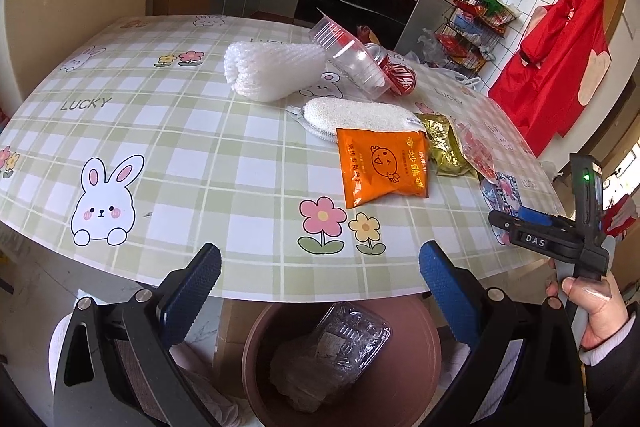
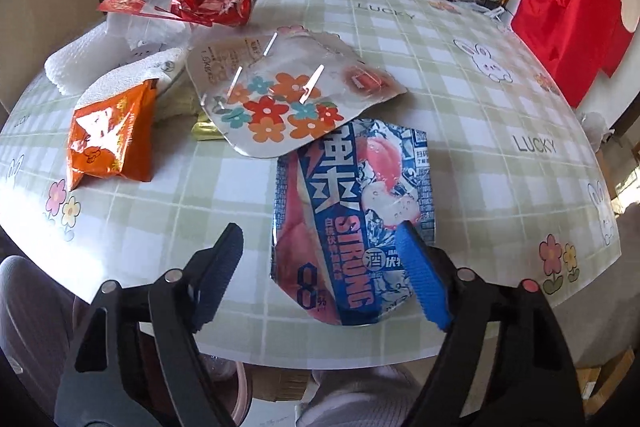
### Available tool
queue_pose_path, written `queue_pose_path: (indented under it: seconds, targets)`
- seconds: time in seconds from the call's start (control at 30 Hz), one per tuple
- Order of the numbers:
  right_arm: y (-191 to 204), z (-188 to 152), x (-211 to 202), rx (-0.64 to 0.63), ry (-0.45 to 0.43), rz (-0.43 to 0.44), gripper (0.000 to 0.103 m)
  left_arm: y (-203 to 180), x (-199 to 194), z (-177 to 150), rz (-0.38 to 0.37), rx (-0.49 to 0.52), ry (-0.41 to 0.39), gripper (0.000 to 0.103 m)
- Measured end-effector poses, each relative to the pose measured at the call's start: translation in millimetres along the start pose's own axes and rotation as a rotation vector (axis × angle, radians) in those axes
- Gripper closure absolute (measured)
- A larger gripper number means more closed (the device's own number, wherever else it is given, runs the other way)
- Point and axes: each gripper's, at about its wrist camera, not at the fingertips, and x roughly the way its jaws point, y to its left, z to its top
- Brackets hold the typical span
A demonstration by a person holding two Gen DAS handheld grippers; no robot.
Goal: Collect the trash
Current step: 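Reach the right gripper to the blue-pink SIRONG wrapper and grasp it, then lift the SIRONG wrapper with the right gripper while the left gripper grasps the orange packet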
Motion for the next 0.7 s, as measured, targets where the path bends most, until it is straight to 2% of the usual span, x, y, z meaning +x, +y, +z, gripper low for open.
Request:
queue_pose_path:
  seconds: [0.17,0.27,0.33,0.4,0.5,0.57,0.7]
  targets:
    - [-2,7,6,-0.004,0.016,-0.035,0.028,6,-1,0,0.003,-0.023,-0.004,0.006]
    - [-11,9,5,0.011,0.020,-0.047,0.040,9,-1,-1,-0.001,-0.033,-0.002,0.006]
    - [-20,10,2,0.041,0.024,-0.009,0.043,10,-1,-1,-0.007,-0.037,-0.002,0.006]
    - [-25,10,-3,0.047,0.024,-0.007,0.057,10,-2,-1,-0.011,-0.038,-0.005,0.006]
    - [-39,7,-14,0.095,0.004,0.032,0.072,10,-2,-1,-0.017,-0.038,-0.007,0.006]
    - [-52,5,-21,0.142,-0.010,0.062,0.077,9,-2,-1,-0.020,-0.036,-0.006,0.006]
    - [-75,-1,-29,0.231,-0.032,0.124,0.079,7,-2,-1,-0.028,-0.033,-0.003,0.006]
